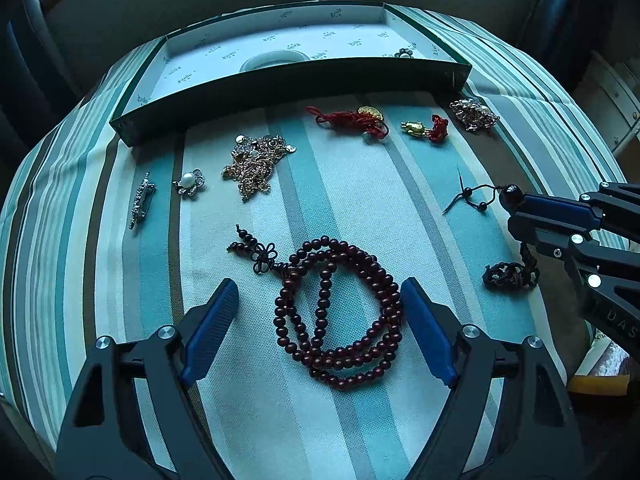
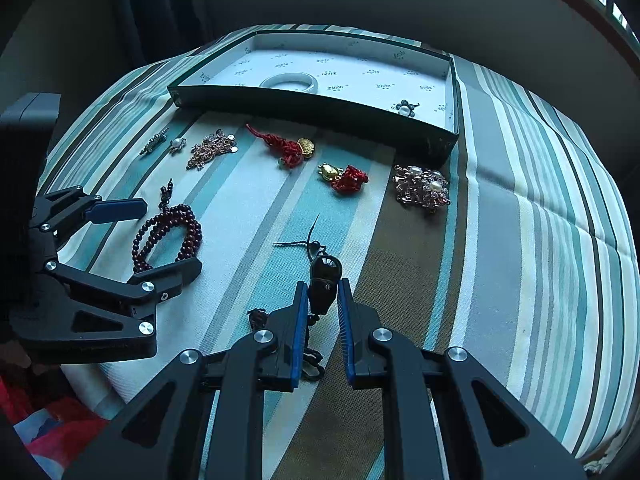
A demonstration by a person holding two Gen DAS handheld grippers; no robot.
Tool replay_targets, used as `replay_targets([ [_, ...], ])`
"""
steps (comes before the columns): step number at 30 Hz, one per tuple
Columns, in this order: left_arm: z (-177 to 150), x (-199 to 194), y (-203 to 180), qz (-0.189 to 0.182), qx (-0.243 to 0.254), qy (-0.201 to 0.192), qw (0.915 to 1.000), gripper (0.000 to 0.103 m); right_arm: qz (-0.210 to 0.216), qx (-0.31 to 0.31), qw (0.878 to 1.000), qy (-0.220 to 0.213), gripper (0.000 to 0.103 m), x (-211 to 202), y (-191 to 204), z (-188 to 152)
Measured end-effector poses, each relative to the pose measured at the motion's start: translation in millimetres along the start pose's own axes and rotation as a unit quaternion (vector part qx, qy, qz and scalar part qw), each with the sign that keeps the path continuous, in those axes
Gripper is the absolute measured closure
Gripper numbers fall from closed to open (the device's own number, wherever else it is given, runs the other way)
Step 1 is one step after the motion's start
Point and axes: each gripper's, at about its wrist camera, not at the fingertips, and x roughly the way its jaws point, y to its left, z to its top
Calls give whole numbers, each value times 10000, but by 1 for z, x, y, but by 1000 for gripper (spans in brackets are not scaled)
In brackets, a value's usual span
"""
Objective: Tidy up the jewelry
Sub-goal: 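Grasp the dark red bead strand with the left tool, then carry the bead strand with the left tool while the right tool carries the pendant into the tray, releasing both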
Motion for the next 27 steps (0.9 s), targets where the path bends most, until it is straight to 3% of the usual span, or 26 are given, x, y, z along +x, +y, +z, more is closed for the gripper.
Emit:
replay_targets([
  [3,0,-4,0,-62,91,-79,9999,49,-6,5,10000,4,88,0,0,-1],
  [5,0,-5,0,-79,116,-94,9999,56,-15,-2,10000,6,88,1,1,0],
  [9,-1,-7,2,-190,156,-143,9996,85,-47,-16,10000,3,88,1,1,-1],
  [27,5,-27,23,62,35,-542,9985,92,-22,111,9998,-169,88,-3,8,6],
])
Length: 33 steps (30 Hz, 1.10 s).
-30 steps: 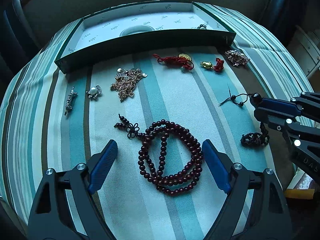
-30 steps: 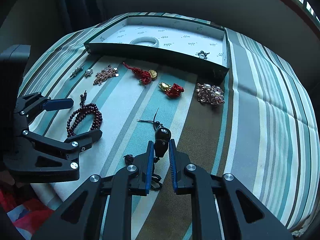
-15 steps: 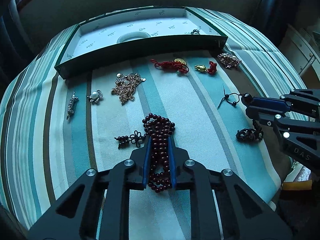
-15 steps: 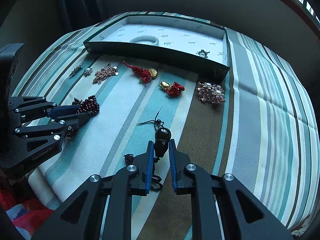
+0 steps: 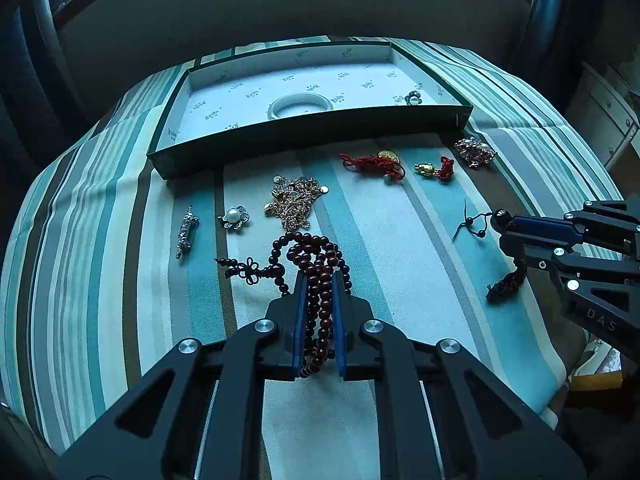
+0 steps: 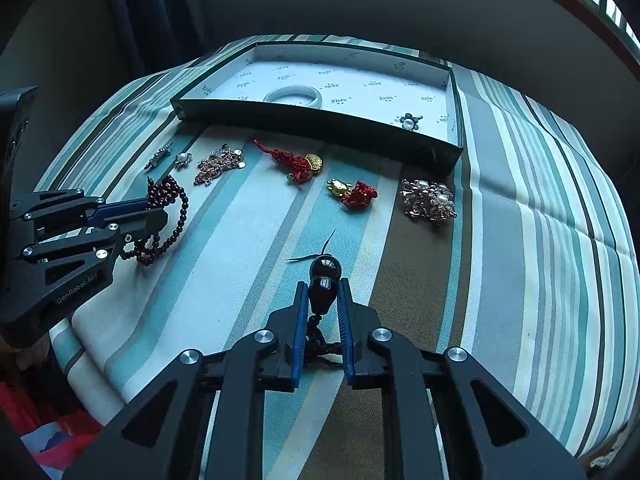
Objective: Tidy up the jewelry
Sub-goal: 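Carry the bead strand with the left tool while the right tool carries the pendant into the tray, releasing both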
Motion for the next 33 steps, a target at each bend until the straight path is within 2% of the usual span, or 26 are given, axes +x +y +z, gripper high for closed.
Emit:
replay_targets([
  [12,17,-14,16,60,-123,-342,9993,92,107,178,9994,-260,88,-13,5,15],
  [18,33,-21,25,90,-175,-542,9983,92,156,288,9978,-572,88,-28,1,36],
  [25,71,-24,40,145,-263,-869,9958,92,125,407,9936,-1049,88,-38,-12,77],
  [33,133,-10,58,269,-324,-1246,9913,92,108,452,9872,-1525,88,-32,-27,138],
])
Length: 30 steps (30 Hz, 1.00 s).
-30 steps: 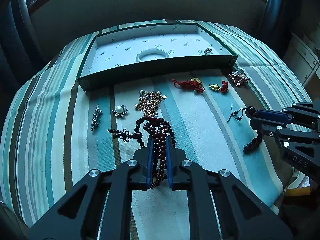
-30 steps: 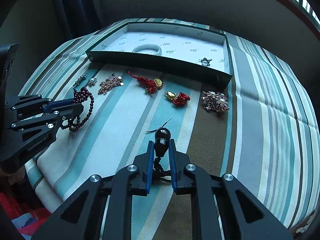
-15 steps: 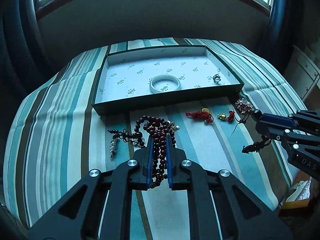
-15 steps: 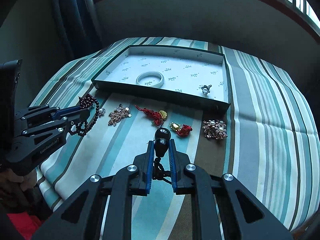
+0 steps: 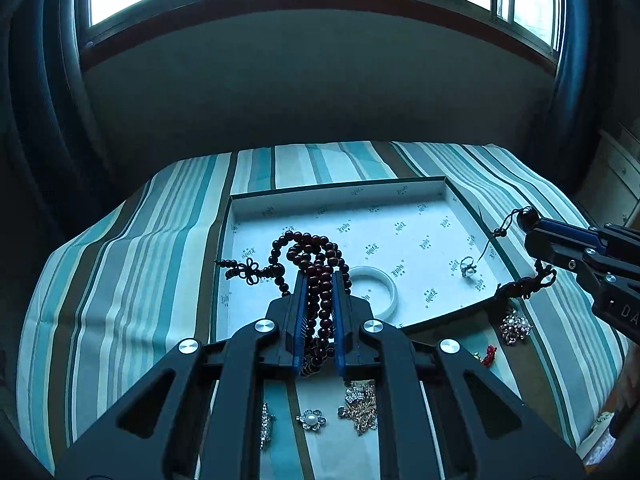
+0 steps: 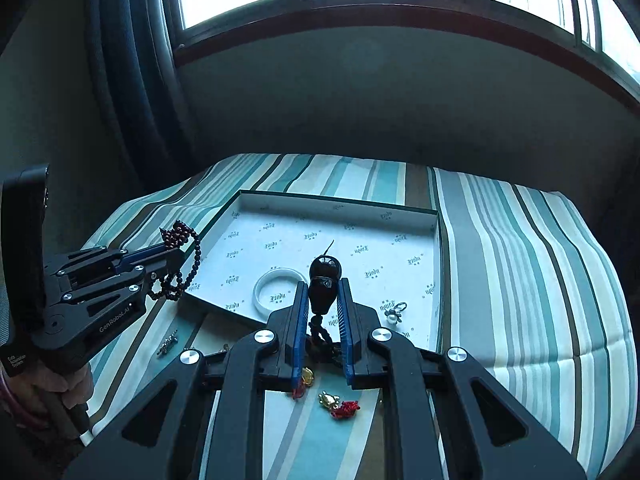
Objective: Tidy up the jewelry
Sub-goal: 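Carry the bead strand with the left tool while the right tool carries the pendant into the tray, releasing both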
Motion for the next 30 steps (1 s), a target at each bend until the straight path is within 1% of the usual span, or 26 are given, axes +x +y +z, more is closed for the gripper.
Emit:
replay_targets([
  [4,21,27,4,69,22,-82,9999,92,20,30,10000,-88,88,24,-4,19],
  [6,22,46,5,64,29,27,10000,92,30,95,9999,11,88,43,-6,20],
  [11,3,91,6,54,38,452,9990,92,54,225,9985,495,88,93,-9,1],
  [15,-13,115,8,68,22,734,9973,92,61,270,9964,806,88,118,-10,-18],
  [18,-18,124,12,68,-16,834,9965,92,45,294,9953,927,88,128,-10,-25],
  [23,-20,129,16,83,-6,865,9962,90,43,313,9941,1038,88,136,-11,-31],
  [25,-22,129,17,131,-22,869,9961,85,40,311,9936,1081,88,139,-11,-33],
  [27,-24,131,18,155,-37,887,9959,75,42,322,9933,1108,88,141,-11,-35],
  [29,-25,130,19,175,-51,876,9960,71,53,322,9932,1117,88,141,-11,-37],
  [30,-25,130,20,172,-58,874,9960,67,56,321,9932,1116,88,141,-11,-37],
])
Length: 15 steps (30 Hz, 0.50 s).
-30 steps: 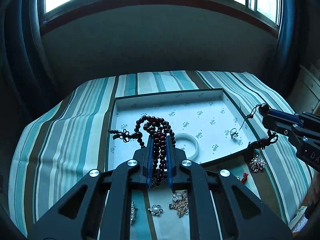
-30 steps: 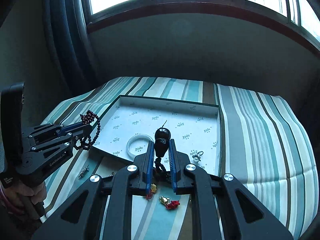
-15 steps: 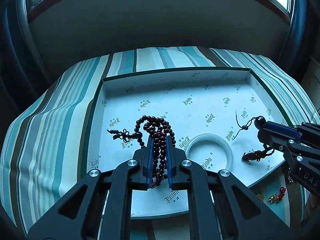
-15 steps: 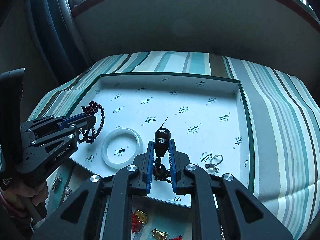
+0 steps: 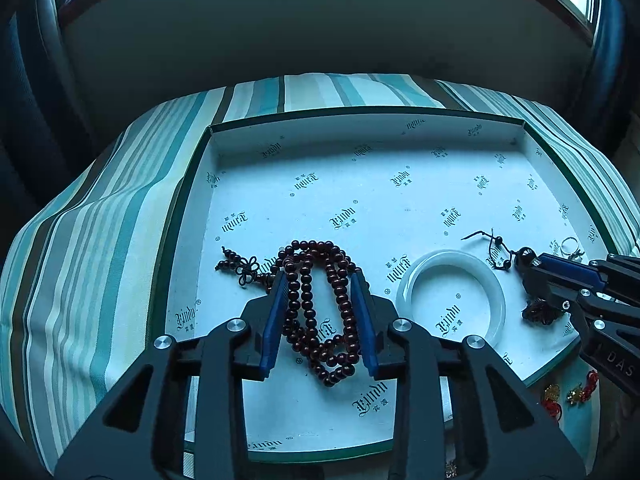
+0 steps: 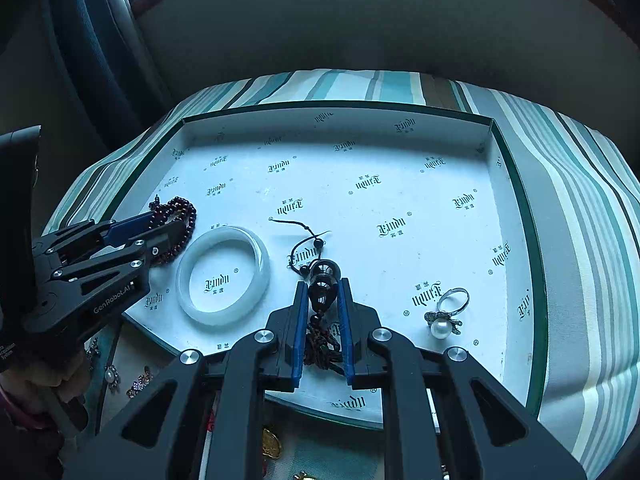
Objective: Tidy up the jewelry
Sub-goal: 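Carry the bead strand with the left tool while the right tool carries the pendant into the tray, releasing both, then lift both open tools out of the tray back over the remaining jewelry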
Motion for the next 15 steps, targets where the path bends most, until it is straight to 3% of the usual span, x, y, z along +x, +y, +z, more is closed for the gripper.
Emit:
replay_targets([
  [3,-1,-2,2,19,-42,-14,10000,56,-6,21,10000,-29,85,0,0,0],
  [5,-2,-3,2,-6,-39,-11,10000,52,-9,59,10000,-54,76,0,-2,1],
  [7,-3,-5,2,80,9,-29,10000,43,-30,84,9999,-100,64,-3,-2,1],
  [8,-4,-6,3,96,4,-36,9999,32,-38,85,9999,-131,63,-4,-2,2],
  [15,-8,-14,9,35,-113,-32,9999,29,-38,51,9996,-283,63,-18,-1,6],
])
